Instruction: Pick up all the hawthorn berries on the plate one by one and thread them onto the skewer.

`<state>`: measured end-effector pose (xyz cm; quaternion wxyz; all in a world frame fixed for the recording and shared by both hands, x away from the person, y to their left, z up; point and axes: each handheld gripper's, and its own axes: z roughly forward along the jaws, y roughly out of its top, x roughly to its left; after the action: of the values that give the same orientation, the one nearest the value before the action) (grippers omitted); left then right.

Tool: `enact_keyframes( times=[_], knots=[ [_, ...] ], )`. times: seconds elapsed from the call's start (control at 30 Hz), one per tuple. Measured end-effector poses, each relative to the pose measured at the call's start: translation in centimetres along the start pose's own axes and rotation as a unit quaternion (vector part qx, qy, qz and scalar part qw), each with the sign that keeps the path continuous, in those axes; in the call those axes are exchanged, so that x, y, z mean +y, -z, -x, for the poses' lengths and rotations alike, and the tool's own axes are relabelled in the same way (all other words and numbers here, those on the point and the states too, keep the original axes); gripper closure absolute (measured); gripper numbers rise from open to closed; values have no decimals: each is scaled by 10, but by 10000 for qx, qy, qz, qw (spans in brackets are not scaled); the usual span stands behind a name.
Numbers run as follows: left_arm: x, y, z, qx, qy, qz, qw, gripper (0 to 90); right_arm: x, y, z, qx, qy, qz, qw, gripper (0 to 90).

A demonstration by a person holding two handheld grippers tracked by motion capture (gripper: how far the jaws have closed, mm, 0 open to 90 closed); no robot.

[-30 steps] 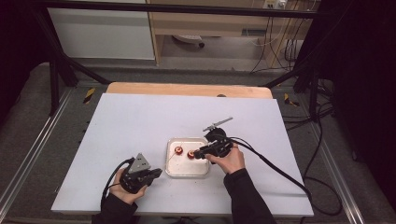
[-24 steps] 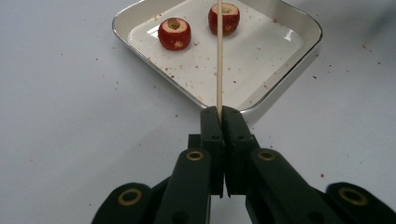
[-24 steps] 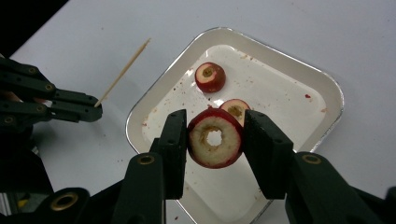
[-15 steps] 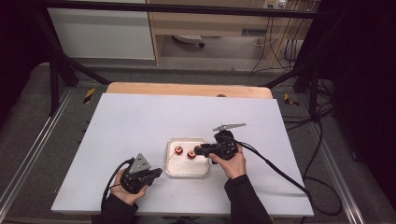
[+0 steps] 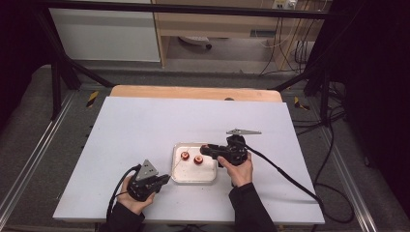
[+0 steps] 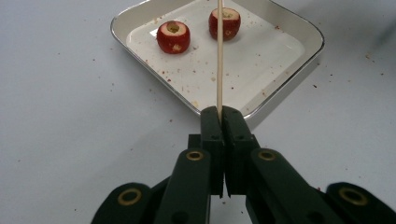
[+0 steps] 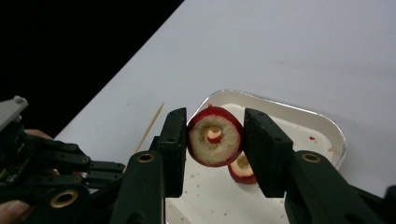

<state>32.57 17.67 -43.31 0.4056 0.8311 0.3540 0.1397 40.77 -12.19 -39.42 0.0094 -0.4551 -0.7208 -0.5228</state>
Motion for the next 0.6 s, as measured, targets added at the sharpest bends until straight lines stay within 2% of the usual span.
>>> enact_keyframes(
  times=[0.1,0.3,0.43,0.6],
  knots=[
    [0,0,1,2,4,25,10000,880,0,1,1,42,-121,269,9996,613],
    [2,-1,4,7,45,78,10000,880,3,2,0,100,-214,511,9984,613],
    [2,-1,6,6,86,124,9999,879,5,3,-1,184,-333,743,9965,613],
    [3,-1,8,52,174,169,9997,879,6,3,-2,162,-384,921,9949,614]
  ],
)
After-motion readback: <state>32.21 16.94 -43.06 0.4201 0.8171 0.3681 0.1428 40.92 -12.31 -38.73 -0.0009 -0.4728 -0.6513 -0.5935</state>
